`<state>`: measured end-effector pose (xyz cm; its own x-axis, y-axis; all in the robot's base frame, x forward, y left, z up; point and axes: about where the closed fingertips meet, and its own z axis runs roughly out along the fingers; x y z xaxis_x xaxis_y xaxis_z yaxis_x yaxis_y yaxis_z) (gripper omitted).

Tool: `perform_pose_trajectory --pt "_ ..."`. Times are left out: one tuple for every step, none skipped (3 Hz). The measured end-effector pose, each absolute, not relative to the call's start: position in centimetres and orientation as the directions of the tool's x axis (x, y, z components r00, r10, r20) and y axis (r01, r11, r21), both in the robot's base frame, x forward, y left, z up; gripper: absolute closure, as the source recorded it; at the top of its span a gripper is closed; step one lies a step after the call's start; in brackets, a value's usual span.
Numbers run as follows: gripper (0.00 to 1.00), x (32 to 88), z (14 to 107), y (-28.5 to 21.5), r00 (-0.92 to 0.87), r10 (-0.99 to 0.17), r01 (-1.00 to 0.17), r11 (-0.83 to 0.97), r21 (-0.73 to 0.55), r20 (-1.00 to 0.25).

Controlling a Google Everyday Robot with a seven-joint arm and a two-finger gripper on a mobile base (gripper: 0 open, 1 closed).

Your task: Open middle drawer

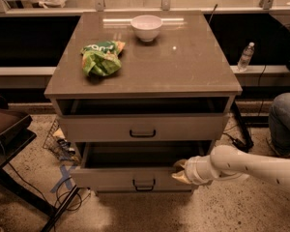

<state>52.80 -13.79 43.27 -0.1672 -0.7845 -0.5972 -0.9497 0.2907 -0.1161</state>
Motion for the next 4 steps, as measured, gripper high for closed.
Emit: perform_pose_trajectory --pt "1.00 51.4 43.7 -14.0 -0.178 -0.794 -0.952 0.288 -0.101 -0.581" --pt "1.00 48.0 44.6 -14.3 -0.183 -0.799 -0.965 0.258 -0.052 -0.573" --pt "0.76 48.0 44.5 -14.2 -0.183 -0.799 -0.965 0.257 -0.051 -0.573" --pt "0.53 47.9 44.5 -14.1 -0.182 -0.799 -0.966 0.256 -0.049 -0.573"
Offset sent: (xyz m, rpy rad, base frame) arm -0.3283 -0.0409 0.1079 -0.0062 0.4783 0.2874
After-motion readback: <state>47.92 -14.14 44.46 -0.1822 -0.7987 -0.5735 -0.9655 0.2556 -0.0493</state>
